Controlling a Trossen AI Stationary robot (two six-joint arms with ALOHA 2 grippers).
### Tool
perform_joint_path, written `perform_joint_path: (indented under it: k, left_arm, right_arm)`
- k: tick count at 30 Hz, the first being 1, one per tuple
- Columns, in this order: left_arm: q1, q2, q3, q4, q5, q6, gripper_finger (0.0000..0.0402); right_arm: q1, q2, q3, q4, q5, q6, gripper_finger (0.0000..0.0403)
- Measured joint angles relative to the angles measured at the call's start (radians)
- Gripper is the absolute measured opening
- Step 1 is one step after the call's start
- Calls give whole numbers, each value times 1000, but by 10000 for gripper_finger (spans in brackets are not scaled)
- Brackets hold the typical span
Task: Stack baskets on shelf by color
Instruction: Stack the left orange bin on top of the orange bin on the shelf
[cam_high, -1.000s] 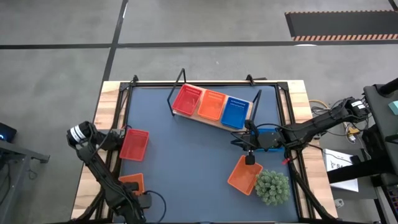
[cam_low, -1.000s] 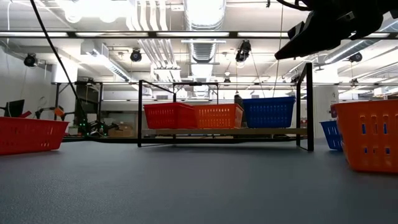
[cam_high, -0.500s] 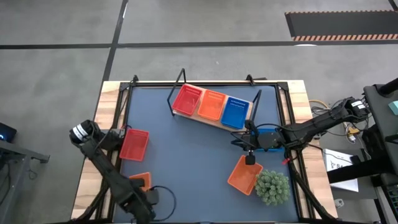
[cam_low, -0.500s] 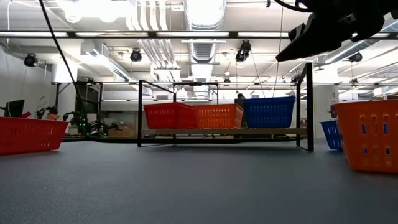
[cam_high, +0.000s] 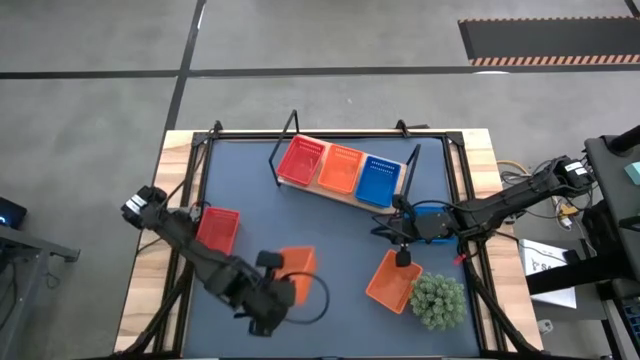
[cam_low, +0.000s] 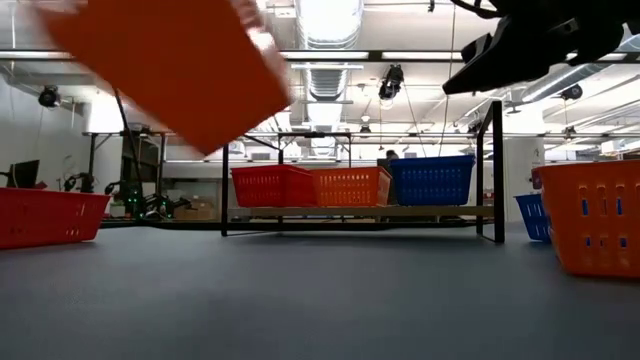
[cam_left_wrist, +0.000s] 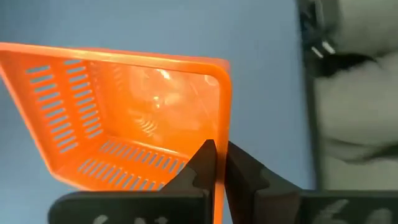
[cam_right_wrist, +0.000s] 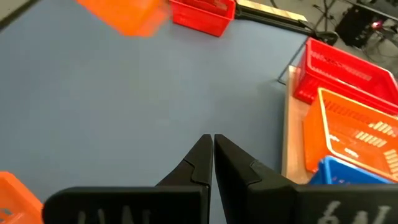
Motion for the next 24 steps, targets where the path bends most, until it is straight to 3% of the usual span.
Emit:
perform_joint_path:
  k: [3, 12, 18, 24]
  left_arm:
    - [66, 0, 46, -5, -53, 154, 0]
    - [323, 0, 71, -6, -74, 563, 0]
    - [467, 25, 79, 38, -246, 887, 0]
    - [578, 94, 126, 74, -315, 1094, 0]
  right_arm:
    - [0, 0, 0, 2, -17, 0, 9]
    - [14, -6, 0, -14, -18, -6, 9]
    - [15, -10, -4, -2, -28, -47, 9]
    - [15, -52, -26, 20, -74, -55, 9]
